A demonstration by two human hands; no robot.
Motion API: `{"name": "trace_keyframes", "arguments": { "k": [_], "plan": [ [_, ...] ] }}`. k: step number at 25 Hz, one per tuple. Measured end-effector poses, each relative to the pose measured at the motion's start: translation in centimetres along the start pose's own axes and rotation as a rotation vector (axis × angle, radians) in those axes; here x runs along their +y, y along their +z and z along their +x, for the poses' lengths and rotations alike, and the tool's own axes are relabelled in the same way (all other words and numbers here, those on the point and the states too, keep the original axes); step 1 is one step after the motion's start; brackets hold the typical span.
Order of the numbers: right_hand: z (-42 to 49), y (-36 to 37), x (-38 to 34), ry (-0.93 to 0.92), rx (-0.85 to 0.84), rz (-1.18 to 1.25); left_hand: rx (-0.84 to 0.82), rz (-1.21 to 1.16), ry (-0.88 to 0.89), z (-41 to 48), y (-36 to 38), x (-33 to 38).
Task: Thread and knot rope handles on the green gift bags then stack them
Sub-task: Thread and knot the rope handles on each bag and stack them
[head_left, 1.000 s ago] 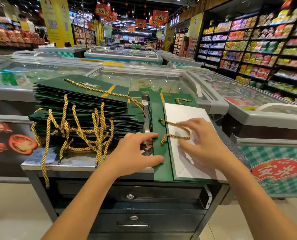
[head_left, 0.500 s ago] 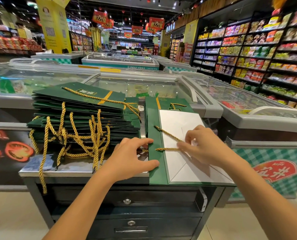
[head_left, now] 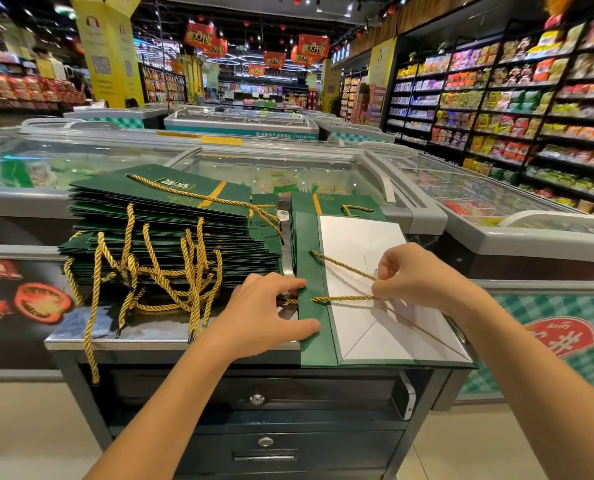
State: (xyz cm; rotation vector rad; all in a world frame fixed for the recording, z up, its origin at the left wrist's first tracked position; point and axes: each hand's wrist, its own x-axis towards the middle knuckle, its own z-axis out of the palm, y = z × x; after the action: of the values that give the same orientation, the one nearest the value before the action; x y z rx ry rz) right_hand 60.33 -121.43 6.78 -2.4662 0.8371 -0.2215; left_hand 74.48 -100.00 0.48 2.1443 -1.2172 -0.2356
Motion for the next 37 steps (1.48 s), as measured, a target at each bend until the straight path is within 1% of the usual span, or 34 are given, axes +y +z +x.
{"name": "trace_keyframes", "arguments": {
  "k": [2,3,4,6,8,12,14,20,23,25,26,29,31,33,37],
  "plan": [
    [0.7,0.2,0.4,0.039,0.091,-0.201,-0.008,-0.001,0.004,-0.1,-0.1,0.1],
    [0.9,0.4,0.4,0.075,0.116,-0.305,-0.008,0.001,0.007,-0.1,-0.1,0.2],
    [1.1,0.5,0.7,0.106,0.116,-0.351,-0.008,0.003,0.008,-0.1,-0.1,0.2],
    [1.5,0.3,1.1,0.11,0.103,-0.32,-0.006,0.001,0.008,-0.1,-0.1,0.2],
    [1.6,0.0,1.3,0.078,0.117,-0.252,-0.005,-0.028,0.009,-0.1,-0.1,0.1],
    [1.8,-0.6,1.8,0.002,0.246,-0.222,0.011,-0.028,0.023,-0.1,-0.1,0.1],
    [1.7,-0.9,2.0,-0.02,0.296,-0.263,0.019,-0.017,0.021,-0.2,-0.1,0.2],
    [1.8,0.4,1.5,-0.06,0.332,-0.523,0.03,-0.011,0.026,-0.3,-0.2,0.3],
    [1.9,1.6,1.7,-0.061,0.368,-0.555,0.035,-0.015,0.032,-0.3,-0.2,0.3],
    [2.2,2.4,2.1,-0.067,0.407,-0.499,0.045,-0.038,0.038,-0.4,-0.2,0.3],
    [2.4,2.7,2.4,-0.063,0.417,-0.419,0.052,-0.068,0.04,-0.4,-0.1,0.3],
    [2.4,2.8,3.1,-0.05,0.369,-0.038,0.073,-0.145,0.019,-0.2,-0.1,0.0],
    [1.9,2.6,3.1,-0.031,0.311,0.137,0.081,-0.147,0.021,-0.1,0.1,0.0],
    [1.3,2.2,3.0,-0.045,0.274,0.217,0.086,-0.164,0.015,-0.3,0.1,0.3],
    [0.6,1.4,3.1,-0.144,0.272,0.375,0.077,-0.215,-0.005,-0.3,-0.1,0.3]
  ]
}}
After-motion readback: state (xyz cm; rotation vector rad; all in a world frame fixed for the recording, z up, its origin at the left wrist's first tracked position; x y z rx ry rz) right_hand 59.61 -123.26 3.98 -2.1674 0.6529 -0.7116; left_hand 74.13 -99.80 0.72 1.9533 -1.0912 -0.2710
